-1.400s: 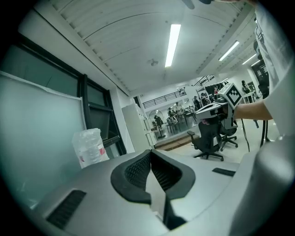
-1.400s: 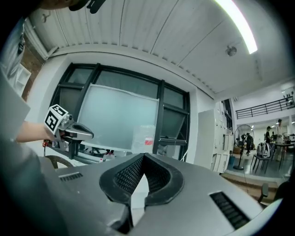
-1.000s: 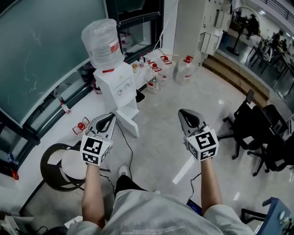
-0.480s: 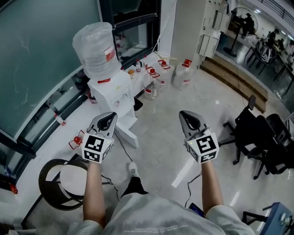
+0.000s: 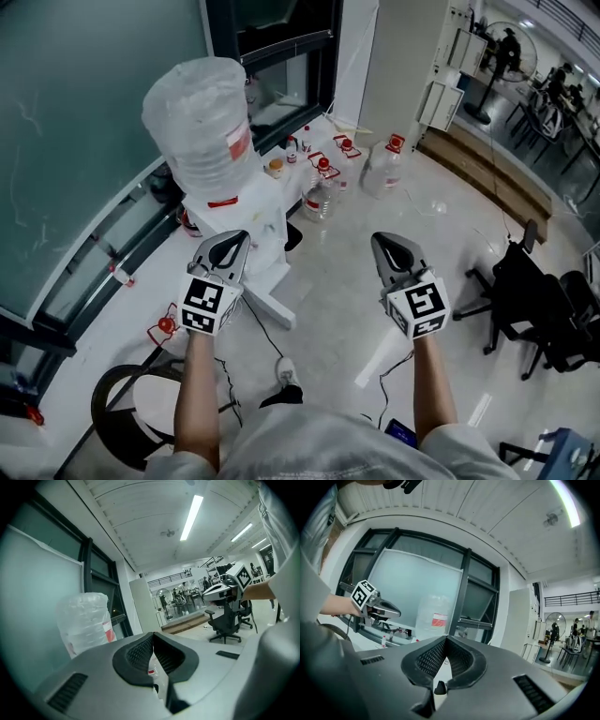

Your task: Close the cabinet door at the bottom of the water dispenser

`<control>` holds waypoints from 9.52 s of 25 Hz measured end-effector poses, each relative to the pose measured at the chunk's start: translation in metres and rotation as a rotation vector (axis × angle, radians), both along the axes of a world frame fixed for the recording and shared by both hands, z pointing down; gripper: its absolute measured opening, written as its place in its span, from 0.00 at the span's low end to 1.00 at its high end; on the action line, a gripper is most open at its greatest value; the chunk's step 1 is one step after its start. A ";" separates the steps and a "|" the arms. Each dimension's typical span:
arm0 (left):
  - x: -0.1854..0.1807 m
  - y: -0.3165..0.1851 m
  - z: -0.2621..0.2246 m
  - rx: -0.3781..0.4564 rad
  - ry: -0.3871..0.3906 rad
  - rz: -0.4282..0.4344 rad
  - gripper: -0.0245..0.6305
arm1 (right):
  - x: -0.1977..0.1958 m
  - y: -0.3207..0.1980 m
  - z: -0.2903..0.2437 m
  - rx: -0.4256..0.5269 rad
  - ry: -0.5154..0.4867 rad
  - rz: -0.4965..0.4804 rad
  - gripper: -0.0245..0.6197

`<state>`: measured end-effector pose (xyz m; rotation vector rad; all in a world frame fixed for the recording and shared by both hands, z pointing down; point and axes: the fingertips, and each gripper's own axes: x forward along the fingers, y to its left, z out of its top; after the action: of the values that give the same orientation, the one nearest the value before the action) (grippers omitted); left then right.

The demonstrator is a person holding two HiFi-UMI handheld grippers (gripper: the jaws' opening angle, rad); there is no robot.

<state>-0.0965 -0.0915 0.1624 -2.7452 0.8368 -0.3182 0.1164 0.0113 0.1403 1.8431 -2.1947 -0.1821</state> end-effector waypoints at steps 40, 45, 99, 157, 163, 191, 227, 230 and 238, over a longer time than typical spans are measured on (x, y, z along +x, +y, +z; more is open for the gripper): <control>0.057 -0.113 0.287 -0.403 -0.006 -0.391 0.07 | 0.043 -0.209 0.262 -0.370 -0.077 -0.453 0.08; 0.037 -0.104 0.374 -0.478 -0.026 -0.374 0.07 | 0.036 -0.199 0.336 -0.421 -0.116 -0.368 0.08; 0.122 -0.090 0.764 -0.994 0.142 -0.522 0.43 | 0.070 -0.187 0.641 -0.657 -0.155 -0.290 0.08; 0.173 -0.232 0.624 -0.636 0.057 -0.495 0.07 | 0.162 -0.298 0.502 -0.449 -0.120 -0.229 0.08; 0.158 -0.199 0.475 -0.529 0.071 -0.460 0.07 | 0.144 -0.292 0.374 -0.366 -0.089 -0.295 0.08; 0.002 -0.095 -0.011 -0.014 0.036 -0.436 0.07 | -0.018 -0.204 -0.006 -0.041 0.059 -0.491 0.08; -0.002 -0.079 -0.099 0.186 0.013 -0.372 0.07 | -0.065 -0.219 -0.080 0.145 0.102 -0.532 0.08; -0.001 -0.080 -0.097 0.183 0.013 -0.372 0.07 | -0.065 -0.221 -0.080 0.146 0.099 -0.534 0.08; 0.000 -0.082 -0.096 0.178 0.019 -0.376 0.07 | -0.063 -0.225 -0.076 0.142 0.099 -0.533 0.08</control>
<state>-0.0968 -0.1730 0.0659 -2.4215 1.3204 -0.2722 0.0534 -0.2137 0.0644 1.2322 -2.6053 -0.5300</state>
